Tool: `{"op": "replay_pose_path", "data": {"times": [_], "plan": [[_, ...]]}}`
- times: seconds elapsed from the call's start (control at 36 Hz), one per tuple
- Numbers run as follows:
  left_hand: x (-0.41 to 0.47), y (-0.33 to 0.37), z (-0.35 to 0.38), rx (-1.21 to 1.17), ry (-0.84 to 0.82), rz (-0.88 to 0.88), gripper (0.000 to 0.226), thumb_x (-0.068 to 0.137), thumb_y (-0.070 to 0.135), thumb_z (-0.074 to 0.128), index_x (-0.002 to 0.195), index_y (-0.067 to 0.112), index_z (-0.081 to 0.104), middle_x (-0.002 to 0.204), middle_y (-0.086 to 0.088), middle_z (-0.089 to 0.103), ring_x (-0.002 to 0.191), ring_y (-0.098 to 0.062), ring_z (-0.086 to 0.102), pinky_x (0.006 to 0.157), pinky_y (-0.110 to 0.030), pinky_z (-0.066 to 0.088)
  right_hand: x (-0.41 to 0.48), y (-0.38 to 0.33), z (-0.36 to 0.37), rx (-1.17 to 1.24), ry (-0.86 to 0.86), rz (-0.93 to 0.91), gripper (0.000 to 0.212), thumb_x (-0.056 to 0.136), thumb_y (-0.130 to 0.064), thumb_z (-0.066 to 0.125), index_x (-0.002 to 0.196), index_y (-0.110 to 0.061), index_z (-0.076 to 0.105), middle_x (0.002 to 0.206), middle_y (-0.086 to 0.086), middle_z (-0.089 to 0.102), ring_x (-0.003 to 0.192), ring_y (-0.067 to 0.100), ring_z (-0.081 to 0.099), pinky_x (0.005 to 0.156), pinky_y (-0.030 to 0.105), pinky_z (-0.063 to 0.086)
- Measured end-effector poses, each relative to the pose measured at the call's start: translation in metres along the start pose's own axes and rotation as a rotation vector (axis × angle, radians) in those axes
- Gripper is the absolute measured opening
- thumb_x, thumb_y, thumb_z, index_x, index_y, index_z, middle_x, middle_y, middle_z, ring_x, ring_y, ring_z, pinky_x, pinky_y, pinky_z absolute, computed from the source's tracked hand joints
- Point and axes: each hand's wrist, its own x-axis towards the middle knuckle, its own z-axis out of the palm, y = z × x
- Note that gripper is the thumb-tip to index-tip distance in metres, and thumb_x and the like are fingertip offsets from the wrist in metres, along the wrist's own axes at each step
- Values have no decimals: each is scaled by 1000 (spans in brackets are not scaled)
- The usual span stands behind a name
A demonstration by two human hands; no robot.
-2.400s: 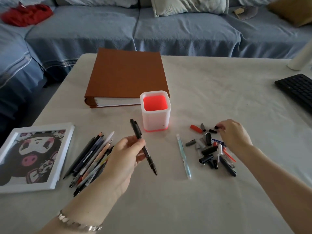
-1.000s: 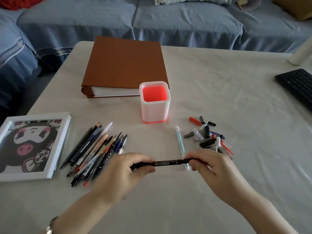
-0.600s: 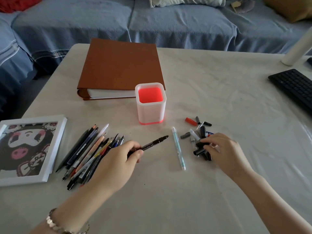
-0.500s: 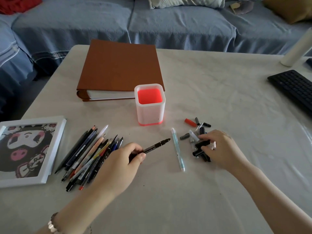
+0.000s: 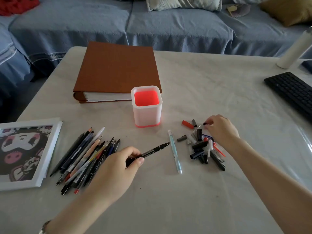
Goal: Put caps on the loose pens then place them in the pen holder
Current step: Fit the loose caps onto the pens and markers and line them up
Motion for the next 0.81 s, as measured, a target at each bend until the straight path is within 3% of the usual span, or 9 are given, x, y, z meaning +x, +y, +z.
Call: {"op": "replay_pose_path", "data": {"times": [0.06, 0.14, 0.19, 0.28, 0.36, 0.53, 0.69, 0.81], "plan": [[-1, -1, 0, -11, -4, 9, 12, 85, 26, 57, 73, 31, 57, 78, 16, 64, 71, -9, 59, 65, -23, 46, -13, -4, -8, 152, 29, 0, 17, 90, -16, 52, 102, -12, 62, 102, 8, 65, 93, 27, 58, 80, 35, 48], [0, -1, 1, -56, -13, 13, 12, 85, 23, 59, 77, 33, 59, 83, 24, 63, 73, -2, 59, 67, -17, 46, -48, -17, -25, 380, -12, -108, 11, 87, -11, 57, 93, -18, 64, 81, -3, 65, 73, 8, 57, 64, 7, 40], [1, 1, 2, -97, -33, 19, 16, 85, 20, 59, 82, 36, 61, 80, 22, 65, 71, -3, 59, 67, -20, 49, -76, -26, -34, 481, -54, -174, 18, 84, -11, 60, 83, -29, 64, 73, -14, 64, 65, 0, 55, 60, 2, 38], [1, 4, 2, -141, -67, 39, 23, 84, 16, 61, 81, 39, 62, 76, 17, 66, 67, -5, 58, 67, -22, 47, -107, -35, -41, 644, -94, -173, 25, 83, -12, 63, 78, -37, 64, 64, -19, 67, 58, -3, 55, 54, 3, 38], [-1, 6, 2, -159, -82, 60, 27, 83, 15, 62, 80, 42, 62, 79, 21, 66, 69, -3, 58, 66, -17, 46, -120, -40, -41, 783, -123, -138, 25, 81, -5, 64, 76, -29, 67, 58, -20, 66, 49, -4, 55, 49, 3, 37], [-5, 10, 1, -161, -101, 89, 21, 83, 17, 63, 84, 38, 64, 74, 25, 63, 69, -6, 57, 61, -17, 43, -130, -48, -41, 807, -123, -177, 28, 77, -8, 68, 69, -35, 70, 66, -15, 70, 61, 5, 61, 62, 10, 47], [-9, 13, -1, -152, -97, 134, 25, 82, 16, 63, 81, 41, 64, 78, 24, 64, 71, -2, 57, 61, -11, 41, -130, -55, -39, 804, -149, -222, 31, 76, -11, 69, 76, -42, 69, 76, -2, 69, 73, 25, 61, 71, 28, 50], [-12, 15, -1, -114, -116, 195, 25, 82, 17, 63, 80, 42, 64, 88, 22, 63, 79, 0, 58, 65, -6, 40, -134, -58, -37, 771, -227, -257, 32, 77, -13, 69, 73, -45, 69, 68, -10, 67, 74, 25, 59, 73, 31, 49]]}}
